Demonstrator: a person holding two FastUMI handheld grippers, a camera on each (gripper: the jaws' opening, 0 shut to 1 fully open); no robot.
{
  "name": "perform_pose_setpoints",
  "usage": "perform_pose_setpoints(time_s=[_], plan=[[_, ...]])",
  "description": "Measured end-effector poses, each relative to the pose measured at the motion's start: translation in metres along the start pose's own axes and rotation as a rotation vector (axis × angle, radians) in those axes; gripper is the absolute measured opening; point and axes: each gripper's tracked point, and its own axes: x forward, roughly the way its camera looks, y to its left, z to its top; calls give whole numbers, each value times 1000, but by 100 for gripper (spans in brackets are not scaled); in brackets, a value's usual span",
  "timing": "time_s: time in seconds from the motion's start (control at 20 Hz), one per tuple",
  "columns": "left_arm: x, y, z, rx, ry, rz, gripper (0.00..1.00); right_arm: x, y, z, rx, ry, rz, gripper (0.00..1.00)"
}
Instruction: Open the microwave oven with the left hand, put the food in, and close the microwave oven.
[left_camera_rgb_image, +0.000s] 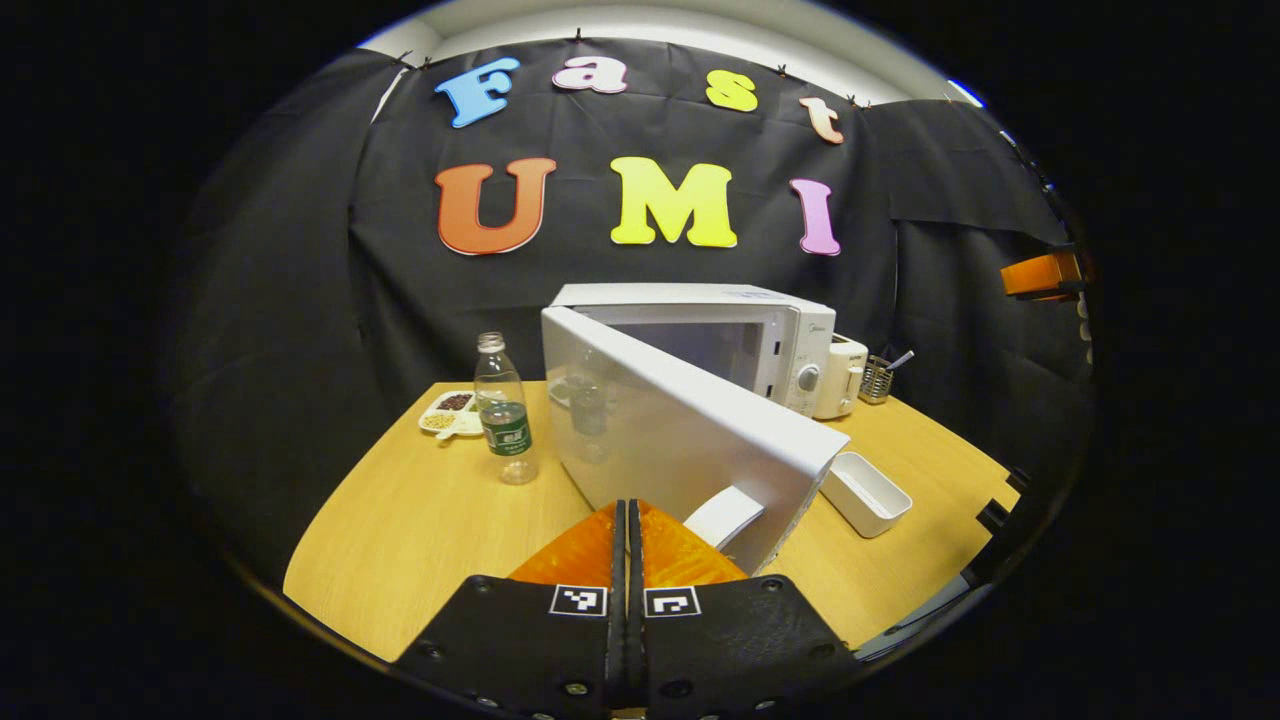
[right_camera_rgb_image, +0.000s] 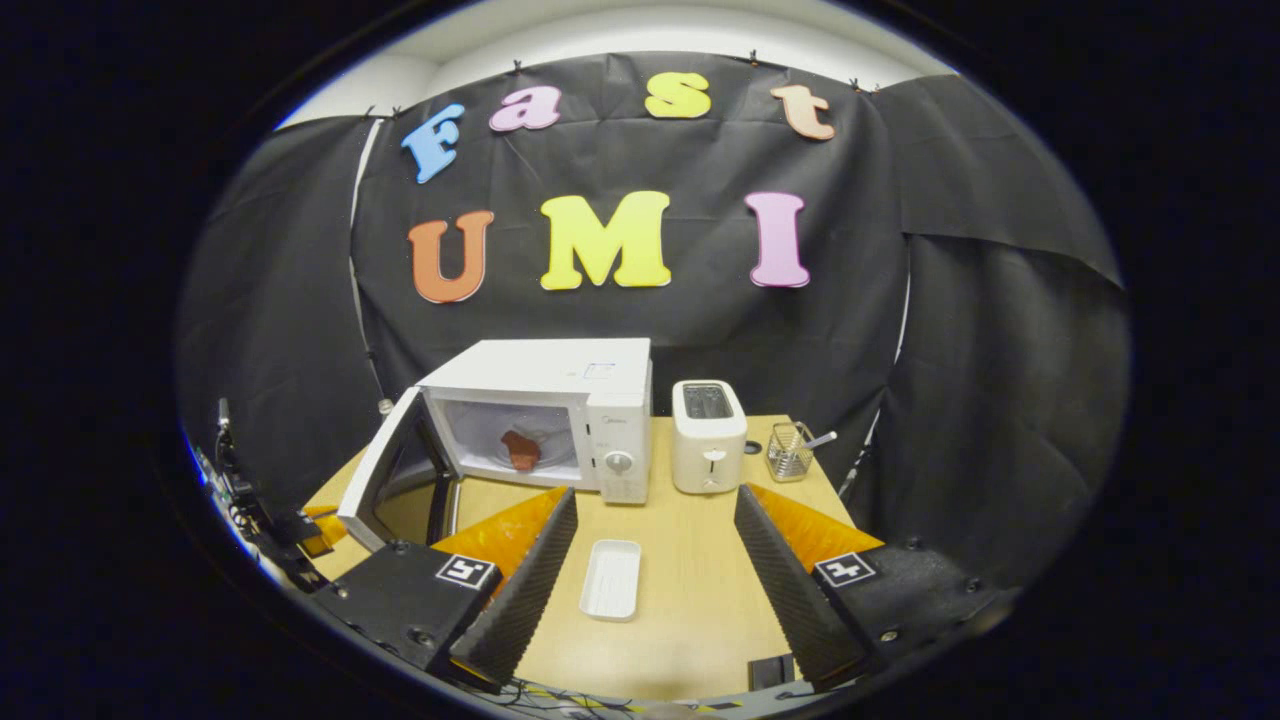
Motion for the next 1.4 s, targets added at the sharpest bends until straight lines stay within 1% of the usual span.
perform_pose_setpoints(time_s=[0.1,0.15,0.2,0.45,0.65,0.85,1.0,1.2,1.4], plan=[[14,-20,6,0,4,-24,0,5,-14,0,9,6,1,100],[21,-30,10,3,4,-34,0,7,-20,0,12,8,1,91],[29,-39,12,8,5,-43,0,11,-28,1,12,10,-2,100],[71,-82,29,33,7,-79,0,34,-66,9,17,19,1,100],[102,-113,38,55,11,-83,0,58,-94,22,41,10,16,100],[140,-134,43,61,22,-76,0,81,-119,26,54,27,19,100],[170,-146,54,69,26,-76,0,87,-128,25,41,48,29,100],[207,-155,68,79,16,-58,0,90,-133,29,37,36,52,100],[229,-160,75,66,8,-41,0,90,-136,24,36,48,65,100]])
